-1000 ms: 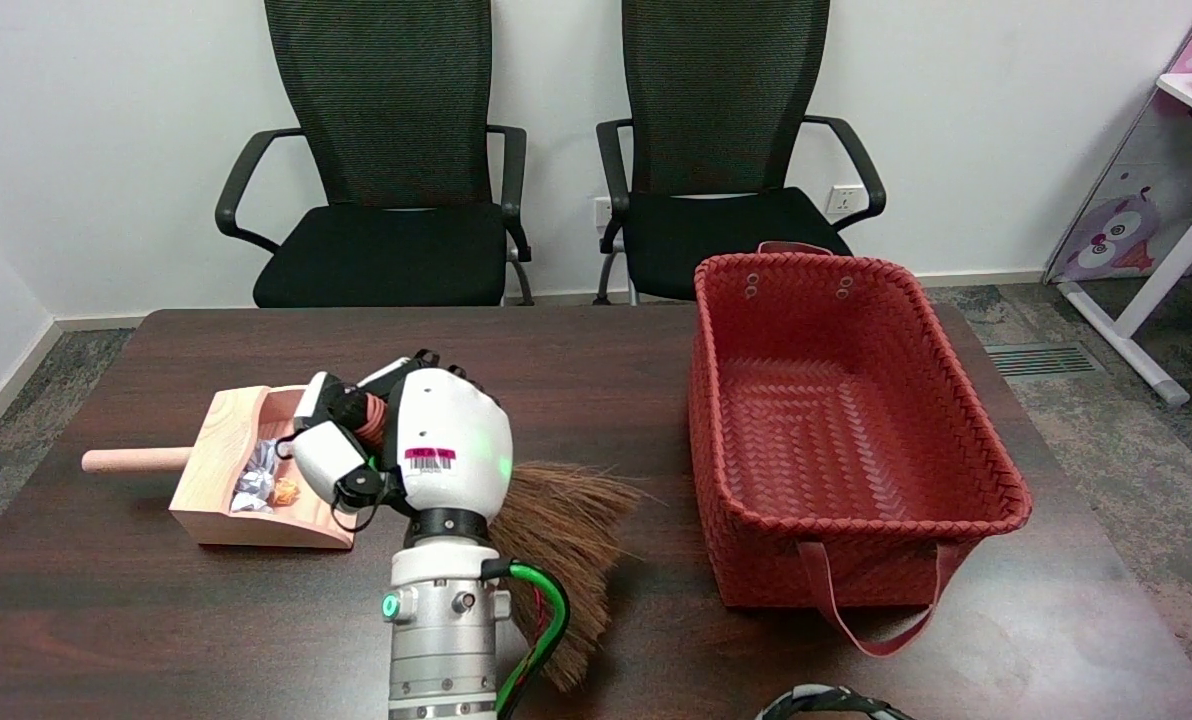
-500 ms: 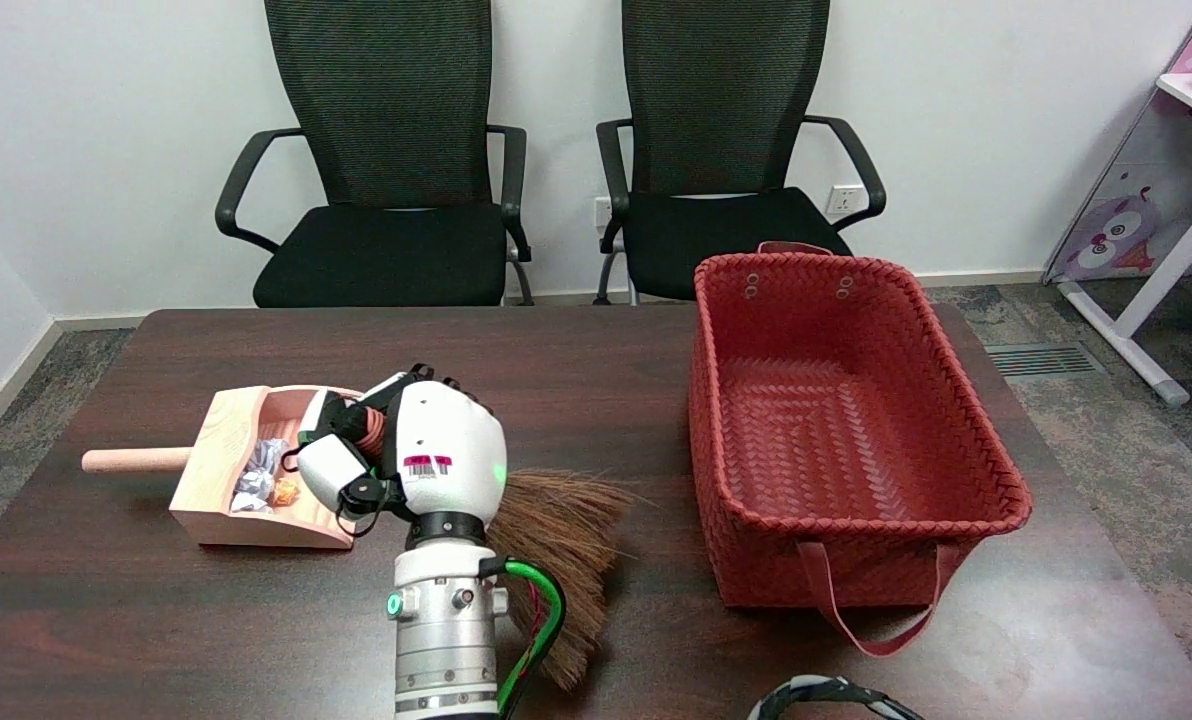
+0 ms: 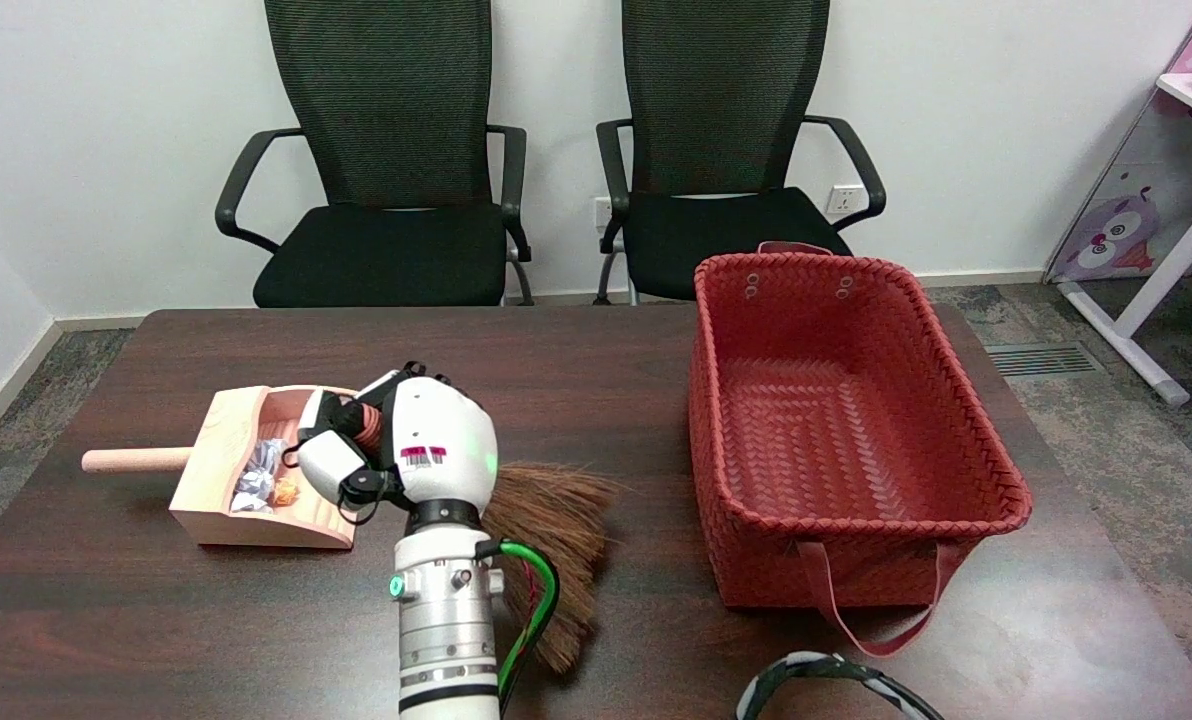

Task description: Sweep the paper ball into the dustpan.

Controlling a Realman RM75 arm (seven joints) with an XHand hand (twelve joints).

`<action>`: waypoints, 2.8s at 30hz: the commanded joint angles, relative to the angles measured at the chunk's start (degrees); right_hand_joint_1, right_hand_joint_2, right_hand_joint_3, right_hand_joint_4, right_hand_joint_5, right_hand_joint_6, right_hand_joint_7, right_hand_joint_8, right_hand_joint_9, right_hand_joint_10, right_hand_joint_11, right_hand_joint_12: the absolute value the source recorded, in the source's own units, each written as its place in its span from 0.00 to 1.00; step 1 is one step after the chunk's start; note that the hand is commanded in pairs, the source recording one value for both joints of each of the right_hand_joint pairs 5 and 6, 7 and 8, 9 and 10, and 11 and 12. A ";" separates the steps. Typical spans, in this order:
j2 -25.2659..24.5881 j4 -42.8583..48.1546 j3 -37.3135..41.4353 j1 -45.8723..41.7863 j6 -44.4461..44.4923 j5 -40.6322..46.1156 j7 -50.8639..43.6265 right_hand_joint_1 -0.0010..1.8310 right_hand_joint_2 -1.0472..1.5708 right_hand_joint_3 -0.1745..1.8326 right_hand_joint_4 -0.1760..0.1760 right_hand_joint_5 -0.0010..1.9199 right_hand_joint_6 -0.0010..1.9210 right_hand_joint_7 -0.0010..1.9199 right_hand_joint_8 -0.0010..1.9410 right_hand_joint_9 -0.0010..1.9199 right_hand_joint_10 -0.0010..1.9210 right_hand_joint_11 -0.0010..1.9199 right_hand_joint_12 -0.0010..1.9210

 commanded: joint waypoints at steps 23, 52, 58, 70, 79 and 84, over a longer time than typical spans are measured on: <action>4.67 3.02 1.28 6.38 -4.98 3.49 14.48 0.45 1.00 1.00 1.00 1.00 1.00 1.00 0.99 1.00 1.00 1.00 1.00; 11.09 -3.02 1.46 11.07 -8.76 2.56 34.81 0.44 1.00 1.00 0.68 1.00 1.00 1.00 0.99 1.00 1.00 1.00 1.00; 12.28 -6.65 1.90 10.04 -4.65 0.95 22.94 0.45 1.00 1.00 1.00 1.00 1.00 1.00 0.99 1.00 1.00 1.00 1.00; 16.23 -28.43 1.79 0.39 3.05 -2.46 -1.05 0.51 1.00 1.00 1.00 1.00 1.00 1.00 0.99 1.00 1.00 1.00 1.00; 16.41 -33.53 1.54 -3.56 4.00 -4.29 -5.36 0.53 1.00 1.00 1.00 1.00 1.00 1.00 0.99 1.00 1.00 1.00 1.00; 16.29 -35.16 1.37 -6.18 4.49 -4.01 -9.09 0.52 1.00 1.00 1.00 1.00 1.00 1.00 0.99 1.00 1.00 1.00 1.00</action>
